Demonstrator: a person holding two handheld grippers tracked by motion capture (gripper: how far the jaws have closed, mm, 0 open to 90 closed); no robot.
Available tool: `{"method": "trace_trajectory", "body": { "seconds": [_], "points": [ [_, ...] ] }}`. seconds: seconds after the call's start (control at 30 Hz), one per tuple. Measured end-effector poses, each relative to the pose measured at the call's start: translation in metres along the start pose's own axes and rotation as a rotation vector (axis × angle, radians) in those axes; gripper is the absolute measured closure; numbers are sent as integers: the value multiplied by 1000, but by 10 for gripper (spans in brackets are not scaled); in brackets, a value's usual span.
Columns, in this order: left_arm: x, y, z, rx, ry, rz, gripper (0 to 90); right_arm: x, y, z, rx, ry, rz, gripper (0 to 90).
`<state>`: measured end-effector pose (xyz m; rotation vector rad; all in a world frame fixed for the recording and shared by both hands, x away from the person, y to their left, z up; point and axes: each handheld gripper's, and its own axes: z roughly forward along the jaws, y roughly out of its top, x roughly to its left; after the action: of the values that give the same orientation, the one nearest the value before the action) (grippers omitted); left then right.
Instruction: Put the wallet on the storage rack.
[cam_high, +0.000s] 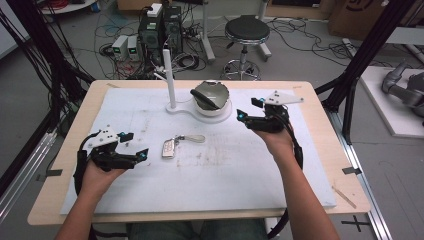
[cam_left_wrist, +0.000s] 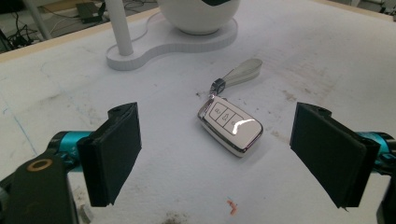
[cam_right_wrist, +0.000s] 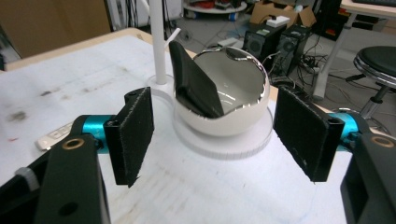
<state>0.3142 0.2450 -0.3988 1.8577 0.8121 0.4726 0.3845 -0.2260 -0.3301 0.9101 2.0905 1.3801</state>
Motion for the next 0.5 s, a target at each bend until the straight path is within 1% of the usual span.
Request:
{"method": "trace_trajectory", "body": {
  "seconds": [0.03,0.07,0.1,0.13,0.17,0.23,0.3,0.33,0.37,0.4,0.43,0.47,0.5],
  "points": [
    [0,0,0,0,0,0,164,0,0,0,0,0,0,295],
    [0,0,0,0,0,-2,164,0,-10,-11,-15,-10,18,277],
    [-1,0,-1,-2,0,-2,165,1,-15,-16,-26,-8,31,276],
    [-1,0,-2,-5,-2,2,164,1,-20,-22,-34,-6,33,275],
    [-1,0,-2,-5,-2,2,164,1,-20,-22,-34,-6,33,275],
    [-1,0,-2,-6,-3,2,164,1,-30,-33,-52,-11,36,271],
    [0,-1,-1,-4,-1,4,164,3,-43,-44,-46,-16,41,264],
    [0,-1,-1,-8,1,3,164,3,-47,-47,-51,-19,41,264],
    [0,-1,-1,-8,1,3,164,3,-47,-47,-51,-19,41,264],
    [0,-1,-1,-10,-1,-2,164,4,-54,-50,-55,-20,43,260],
    [0,-1,-1,-9,-3,0,164,4,-54,-50,-55,-20,43,260],
    [0,-1,0,-8,-6,3,164,4,-60,-51,-55,-23,44,258],
    [0,-1,0,-8,-6,3,164,4,-60,-51,-55,-23,44,258]
  ]
}}
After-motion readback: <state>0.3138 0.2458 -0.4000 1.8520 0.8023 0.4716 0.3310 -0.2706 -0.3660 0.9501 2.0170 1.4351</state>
